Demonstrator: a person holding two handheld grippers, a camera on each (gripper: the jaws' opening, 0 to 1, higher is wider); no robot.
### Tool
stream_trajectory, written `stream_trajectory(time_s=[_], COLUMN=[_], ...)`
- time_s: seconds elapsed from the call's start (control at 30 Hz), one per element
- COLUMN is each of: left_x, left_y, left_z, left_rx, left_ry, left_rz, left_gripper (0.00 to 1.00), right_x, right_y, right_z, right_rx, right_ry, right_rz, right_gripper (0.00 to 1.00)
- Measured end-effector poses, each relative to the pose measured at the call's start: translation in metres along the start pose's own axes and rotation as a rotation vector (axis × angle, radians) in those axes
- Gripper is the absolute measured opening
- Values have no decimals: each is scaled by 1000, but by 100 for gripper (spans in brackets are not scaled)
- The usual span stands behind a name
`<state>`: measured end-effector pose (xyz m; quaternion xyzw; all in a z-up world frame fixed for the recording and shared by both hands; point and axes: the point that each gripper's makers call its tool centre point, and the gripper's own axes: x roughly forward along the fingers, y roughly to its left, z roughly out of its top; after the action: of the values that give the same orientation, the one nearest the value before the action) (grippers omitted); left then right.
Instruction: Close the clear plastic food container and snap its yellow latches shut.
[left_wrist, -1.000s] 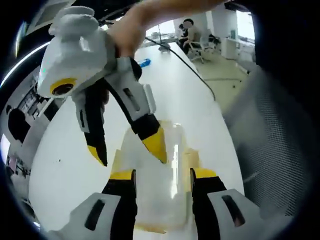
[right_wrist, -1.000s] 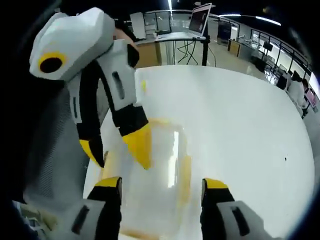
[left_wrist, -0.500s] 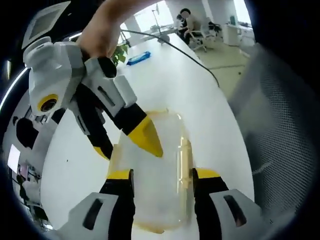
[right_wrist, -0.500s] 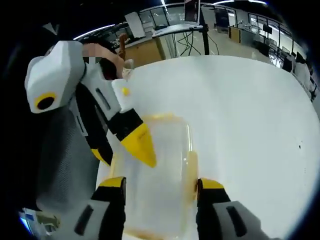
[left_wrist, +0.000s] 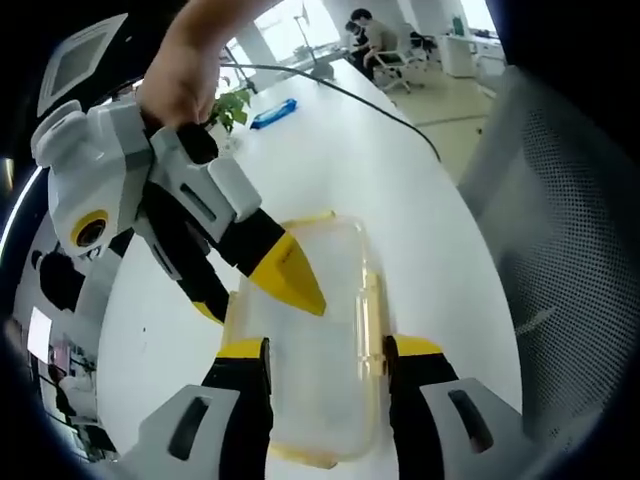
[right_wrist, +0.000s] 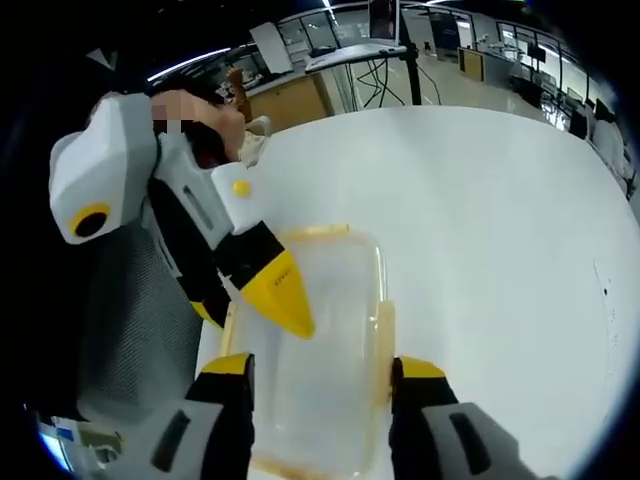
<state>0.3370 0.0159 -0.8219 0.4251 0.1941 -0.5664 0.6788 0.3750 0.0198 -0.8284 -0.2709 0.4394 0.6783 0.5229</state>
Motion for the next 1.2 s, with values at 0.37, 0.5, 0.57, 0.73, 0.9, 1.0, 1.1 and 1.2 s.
stream_trajectory(time_s=[0.37,0.5,0.57,0.73,0.9,1.0,1.1,1.2], left_x=[-1,0,0,0,0,0,0,0], left_y=[-1,-1,-1,-2,-4,-6,-6,-6], left_z=[1,1,0,2,3,4,4,4], left_rx=[5,3,1,16,39,43,50,49], left_ry=[13,18,20,18,15,10,10,10], left_rz=[-17,-14,-13,-15,-18,-13,-10,-10], left_gripper=[40,40,40,38,36,34,33,33], right_x=[3,3,3,3,2,2,2,2], right_y=[-1,-2,-1,-2,-5,-4,-4,-4], right_z=[-3,-2,-1,0,1,1,2,1], right_rx=[29,35,35,36,57,61,60,56], right_ry=[19,2,0,-5,-15,-19,-22,-22], right_rz=[33,39,39,45,48,50,49,47], right_gripper=[49,49,49,48,45,44,44,44])
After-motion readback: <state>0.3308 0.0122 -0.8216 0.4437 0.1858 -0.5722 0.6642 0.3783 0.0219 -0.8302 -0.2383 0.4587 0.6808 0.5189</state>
